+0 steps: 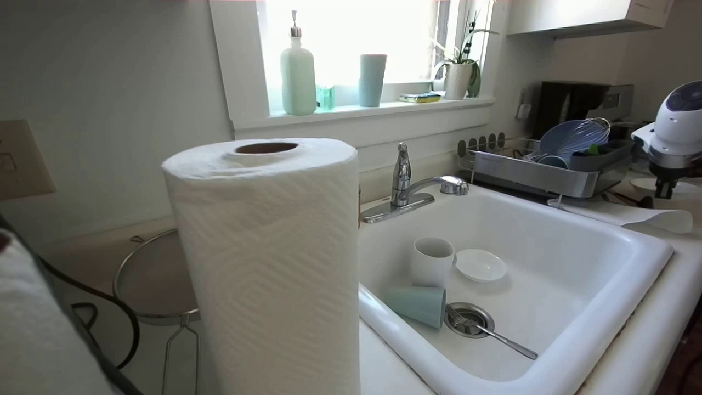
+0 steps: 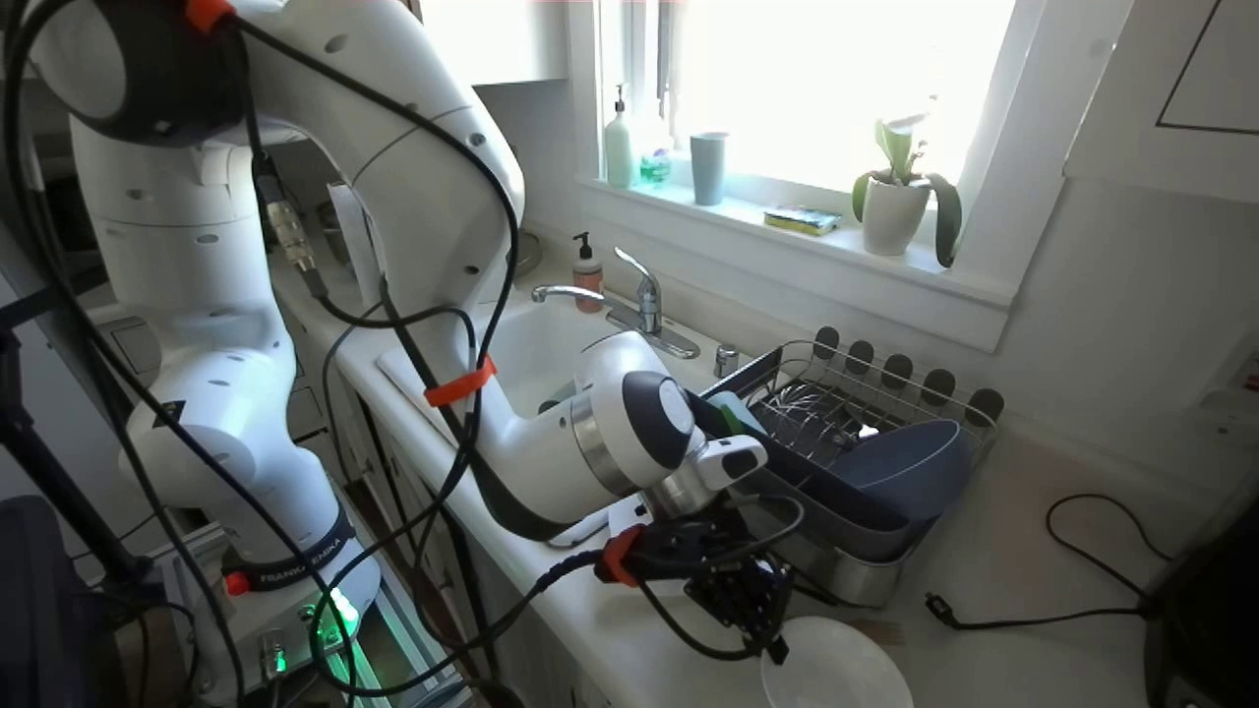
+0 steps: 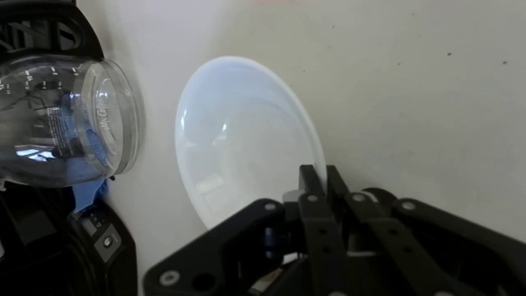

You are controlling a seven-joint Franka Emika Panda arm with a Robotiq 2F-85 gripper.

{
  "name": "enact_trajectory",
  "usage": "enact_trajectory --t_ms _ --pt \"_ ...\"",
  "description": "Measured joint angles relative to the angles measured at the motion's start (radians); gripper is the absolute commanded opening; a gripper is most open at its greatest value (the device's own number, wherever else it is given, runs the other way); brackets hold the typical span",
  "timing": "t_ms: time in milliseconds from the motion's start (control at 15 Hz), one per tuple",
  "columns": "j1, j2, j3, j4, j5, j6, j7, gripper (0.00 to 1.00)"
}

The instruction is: Remove the white plate from the drying rack and put it on the counter

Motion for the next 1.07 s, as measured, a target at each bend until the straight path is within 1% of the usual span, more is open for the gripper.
enact_trajectory --t_ms 133,200,267,333,400,600,1000,1067 --pt "0.0 0.009 0.002 0.0 0.0 0.0 0.013 0.02" --pt "0.0 0.014 0.002 0.0 0.0 0.0 0.019 0.12" --pt "0.0 0.018 0.002 0.0 0.0 0.0 0.023 0.34" --pt "0.0 0.021 0.003 0.0 0.0 0.0 0.027 0.37" --pt "0.0 0.023 0.003 0.0 0.0 0.0 0.028 0.37" --pt "0.0 0.025 0.003 0.0 0.0 0.0 0.031 0.56" --pt "0.011 0.016 0.009 -0.006 0.024 -0.005 0.022 0.98" --pt "0.018 0.009 0.009 -0.012 0.042 -0.008 0.011 1.0"
